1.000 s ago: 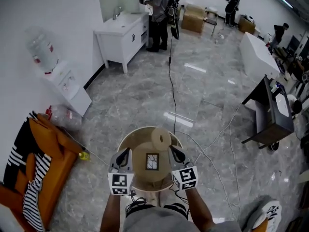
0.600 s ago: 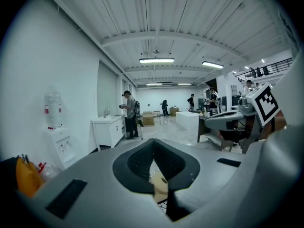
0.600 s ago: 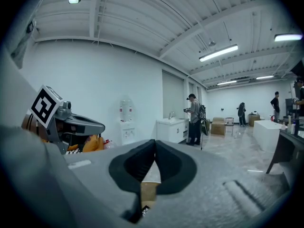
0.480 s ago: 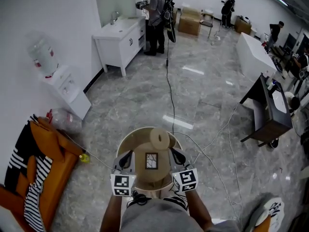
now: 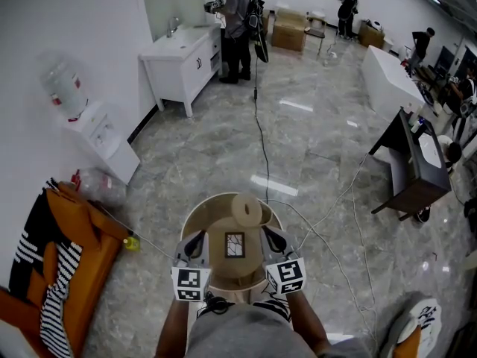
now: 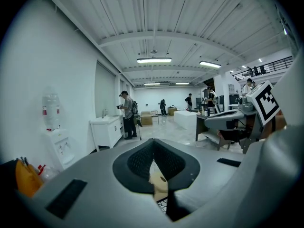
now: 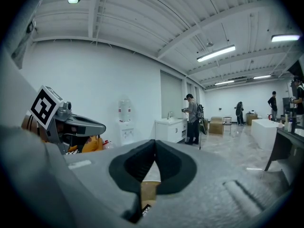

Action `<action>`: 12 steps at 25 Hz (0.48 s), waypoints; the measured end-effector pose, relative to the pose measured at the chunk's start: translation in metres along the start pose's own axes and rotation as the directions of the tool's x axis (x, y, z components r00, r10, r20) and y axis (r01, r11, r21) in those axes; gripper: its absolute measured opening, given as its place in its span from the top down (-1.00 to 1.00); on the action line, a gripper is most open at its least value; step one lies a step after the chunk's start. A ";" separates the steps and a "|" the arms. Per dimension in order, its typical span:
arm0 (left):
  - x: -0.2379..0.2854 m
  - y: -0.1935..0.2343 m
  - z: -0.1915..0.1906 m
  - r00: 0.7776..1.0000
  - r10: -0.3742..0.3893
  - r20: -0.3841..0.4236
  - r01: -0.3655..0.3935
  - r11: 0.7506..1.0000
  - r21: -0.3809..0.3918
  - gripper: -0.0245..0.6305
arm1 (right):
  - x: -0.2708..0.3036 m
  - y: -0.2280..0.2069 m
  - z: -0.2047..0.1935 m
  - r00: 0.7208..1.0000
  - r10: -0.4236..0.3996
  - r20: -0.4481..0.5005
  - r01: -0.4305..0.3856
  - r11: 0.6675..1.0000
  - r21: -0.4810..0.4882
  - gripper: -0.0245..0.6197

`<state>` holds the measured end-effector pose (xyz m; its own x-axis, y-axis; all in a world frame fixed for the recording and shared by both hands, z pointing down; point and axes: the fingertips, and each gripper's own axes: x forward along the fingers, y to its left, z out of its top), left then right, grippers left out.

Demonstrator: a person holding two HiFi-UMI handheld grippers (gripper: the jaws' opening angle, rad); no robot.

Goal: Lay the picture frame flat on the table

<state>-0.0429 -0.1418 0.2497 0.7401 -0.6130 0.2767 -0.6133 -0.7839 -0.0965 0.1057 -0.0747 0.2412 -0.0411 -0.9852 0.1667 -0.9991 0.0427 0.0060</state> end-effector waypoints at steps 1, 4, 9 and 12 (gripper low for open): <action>-0.001 0.000 -0.001 1.000 -0.002 -0.001 0.002 1.000 -0.002 0.87 | -0.001 0.001 0.001 1.000 0.000 0.002 0.000 1.000 0.001 0.93; -0.002 0.002 -0.004 1.000 -0.005 -0.004 0.005 1.000 -0.013 0.87 | -0.002 0.004 0.002 1.000 -0.004 0.006 0.004 1.000 0.004 0.93; -0.004 -0.001 -0.008 1.000 -0.019 -0.006 0.019 1.000 -0.018 0.87 | -0.008 0.006 -0.002 1.000 -0.014 -0.003 0.014 1.000 0.005 0.93; -0.005 -0.005 -0.005 1.000 -0.026 -0.004 0.026 1.000 -0.013 0.87 | -0.011 0.004 -0.004 1.000 -0.021 -0.010 0.021 1.000 0.013 0.93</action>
<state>-0.0450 -0.1348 0.2539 0.7549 -0.5917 0.2830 -0.5971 -0.7985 -0.0768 0.1025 -0.0633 0.2429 -0.0198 -0.9842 0.1759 -0.9998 0.0196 -0.0028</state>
